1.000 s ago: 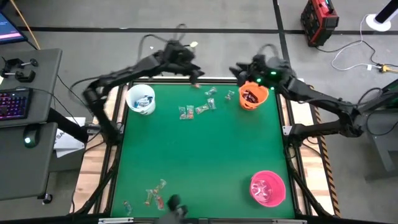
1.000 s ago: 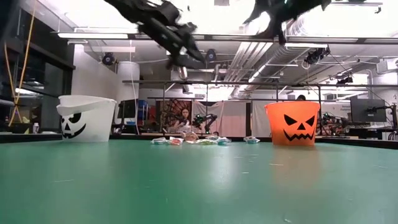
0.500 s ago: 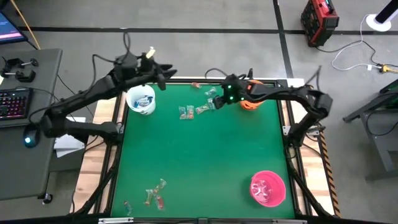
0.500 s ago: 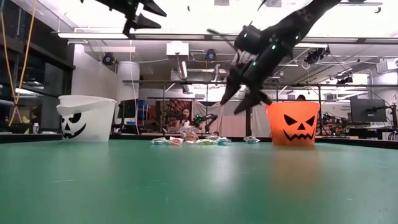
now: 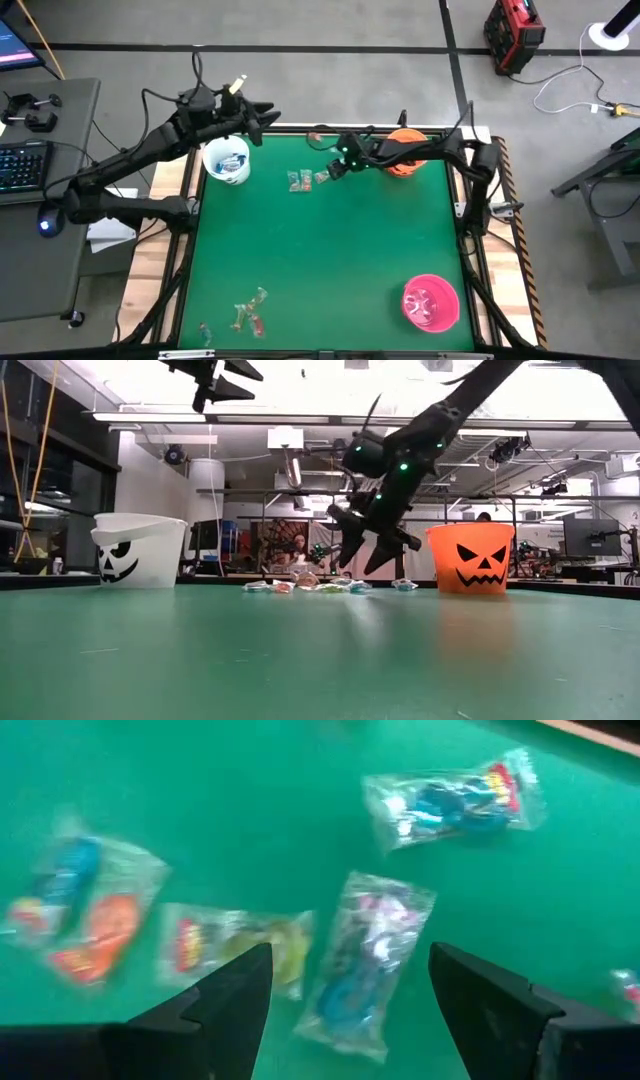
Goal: Sort candy by brand, put in halloween buckets
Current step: Put the blue gummy into the pink bucket
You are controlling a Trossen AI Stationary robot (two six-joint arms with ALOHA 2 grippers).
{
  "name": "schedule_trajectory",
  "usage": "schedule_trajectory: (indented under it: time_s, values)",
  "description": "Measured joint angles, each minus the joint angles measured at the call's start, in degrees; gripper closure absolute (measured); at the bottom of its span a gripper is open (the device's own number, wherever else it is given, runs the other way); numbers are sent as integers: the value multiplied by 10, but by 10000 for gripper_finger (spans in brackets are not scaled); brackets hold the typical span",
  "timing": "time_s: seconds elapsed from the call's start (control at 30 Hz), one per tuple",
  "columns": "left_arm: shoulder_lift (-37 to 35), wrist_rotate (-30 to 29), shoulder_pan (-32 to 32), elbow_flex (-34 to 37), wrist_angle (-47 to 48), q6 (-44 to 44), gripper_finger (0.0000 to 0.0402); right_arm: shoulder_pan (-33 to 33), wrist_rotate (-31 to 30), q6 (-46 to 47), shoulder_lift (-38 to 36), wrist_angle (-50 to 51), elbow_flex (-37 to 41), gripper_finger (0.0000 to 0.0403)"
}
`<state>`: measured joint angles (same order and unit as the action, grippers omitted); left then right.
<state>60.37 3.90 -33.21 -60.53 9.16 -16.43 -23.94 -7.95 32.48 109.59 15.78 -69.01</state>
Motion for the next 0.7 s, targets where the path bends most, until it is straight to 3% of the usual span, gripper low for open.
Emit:
schedule_trajectory:
  time_s: [0.2,0.43,0.57,0.7]
  values:
    - [-24,48,0,0,-8,-35,204,-2,-28,-15,38,77,-57,140]
    - [-73,41,0,0,-19,-31,204,4,-6,12,52,90,-65,144]
    - [-94,41,0,0,-24,-34,204,4,-9,25,59,102,-55,181]
    - [-107,40,0,0,-38,-39,204,8,-7,19,58,105,-52,256]
